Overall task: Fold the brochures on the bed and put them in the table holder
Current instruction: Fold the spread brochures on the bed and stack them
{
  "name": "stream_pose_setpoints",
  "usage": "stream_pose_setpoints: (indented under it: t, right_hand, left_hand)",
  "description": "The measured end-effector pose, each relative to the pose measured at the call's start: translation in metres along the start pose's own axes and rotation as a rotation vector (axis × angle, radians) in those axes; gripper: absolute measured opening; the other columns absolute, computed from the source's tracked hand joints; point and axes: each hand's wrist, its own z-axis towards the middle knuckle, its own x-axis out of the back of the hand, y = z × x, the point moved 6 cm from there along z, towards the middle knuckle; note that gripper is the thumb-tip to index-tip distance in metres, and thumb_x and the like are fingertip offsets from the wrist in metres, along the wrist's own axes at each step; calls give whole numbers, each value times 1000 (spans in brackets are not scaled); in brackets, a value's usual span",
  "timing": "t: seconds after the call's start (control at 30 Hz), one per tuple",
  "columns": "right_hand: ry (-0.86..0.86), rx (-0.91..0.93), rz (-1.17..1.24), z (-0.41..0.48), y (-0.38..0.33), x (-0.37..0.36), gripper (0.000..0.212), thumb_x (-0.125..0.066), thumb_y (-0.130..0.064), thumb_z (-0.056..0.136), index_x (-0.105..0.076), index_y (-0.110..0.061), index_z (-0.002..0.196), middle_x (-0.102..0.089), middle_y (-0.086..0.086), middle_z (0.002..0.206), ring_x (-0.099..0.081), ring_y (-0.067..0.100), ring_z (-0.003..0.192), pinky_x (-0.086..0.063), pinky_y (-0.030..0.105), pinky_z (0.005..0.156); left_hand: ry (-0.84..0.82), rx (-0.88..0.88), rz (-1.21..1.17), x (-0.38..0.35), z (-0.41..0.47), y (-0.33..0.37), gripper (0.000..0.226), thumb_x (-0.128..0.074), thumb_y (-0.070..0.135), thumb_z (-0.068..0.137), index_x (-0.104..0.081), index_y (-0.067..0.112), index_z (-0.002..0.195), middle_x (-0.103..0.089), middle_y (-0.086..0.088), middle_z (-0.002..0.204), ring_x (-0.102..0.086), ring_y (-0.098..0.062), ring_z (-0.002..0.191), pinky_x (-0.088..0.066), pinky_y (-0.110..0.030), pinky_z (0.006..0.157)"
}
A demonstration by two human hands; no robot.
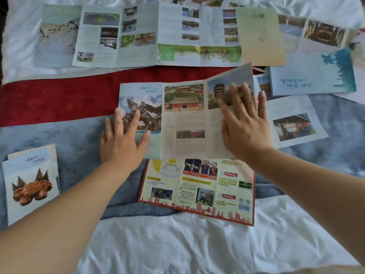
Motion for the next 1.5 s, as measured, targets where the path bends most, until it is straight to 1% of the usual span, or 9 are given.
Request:
stream_pose_setpoints:
  t: [0.1,0.27,0.43,0.7,0.83,0.93,1.07,1.27,1.5]
  right_hand:
    - [38,-146,64,1,21,4,59,-42,-35,100,-34,-19,156,0,16,172,6,36,159,2,59,127]
    - [-141,-237,173,-7,30,-16,72,-43,-40,102,-10,-22,164,13,14,171,13,32,158,-1,54,128]
    - [-169,-241,303,-14,20,-29,76,-45,-32,101,-5,-22,165,10,8,172,-2,30,159,-15,46,126]
    - [-211,-246,369,-20,17,-40,82,-45,-41,103,13,-39,161,12,3,173,3,27,160,-6,44,126]
    - [-208,-242,481,-21,16,-38,89,-50,-35,102,19,-46,158,14,0,172,7,25,159,-7,49,128]
    - [-188,-242,564,-22,19,-37,94,-49,-27,100,25,-43,156,15,-4,172,14,17,158,-7,50,129]
    - [-217,-267,592,-28,27,-37,93,-43,-32,101,36,-44,150,18,-11,171,18,17,155,0,47,129]
    - [-213,-169,765,-39,37,-22,81,-38,-47,106,24,-41,158,11,-14,171,8,11,158,-10,47,130]
    - [-322,-152,687,-70,80,-25,80,-14,-67,95,-11,-28,164,5,-5,171,14,7,157,8,36,129]
  left_hand:
    - [3,-24,5,-1,0,-1,71,-10,74,95,10,47,158,16,-6,170,7,-34,157,-10,-52,125]
    - [-11,-31,-100,-6,7,7,68,-11,70,98,8,45,159,22,-9,168,16,-30,156,5,-45,125]
    - [1,-22,-220,-9,10,20,70,-9,74,95,13,48,156,24,-8,167,20,-29,155,12,-43,123]
    - [54,-114,-500,5,1,41,69,-5,79,90,8,55,154,10,0,171,13,-21,157,4,-44,127]
    - [81,-221,-632,17,-5,65,69,-6,78,92,3,51,155,5,5,171,9,-15,157,-3,-49,128]
    - [96,-371,-650,28,-13,92,77,-2,80,92,0,41,159,1,5,172,7,-12,157,-9,-50,128]
    - [64,-453,-605,39,-24,123,86,2,86,85,-2,45,160,1,7,171,6,-17,158,-17,-60,123]
    - [26,-495,-555,48,-38,167,80,4,88,83,6,55,155,7,6,171,5,-21,158,-21,-59,122]
    - [-66,-475,-397,20,-40,207,63,-6,82,88,19,66,144,19,6,169,10,-21,157,-14,-55,124]
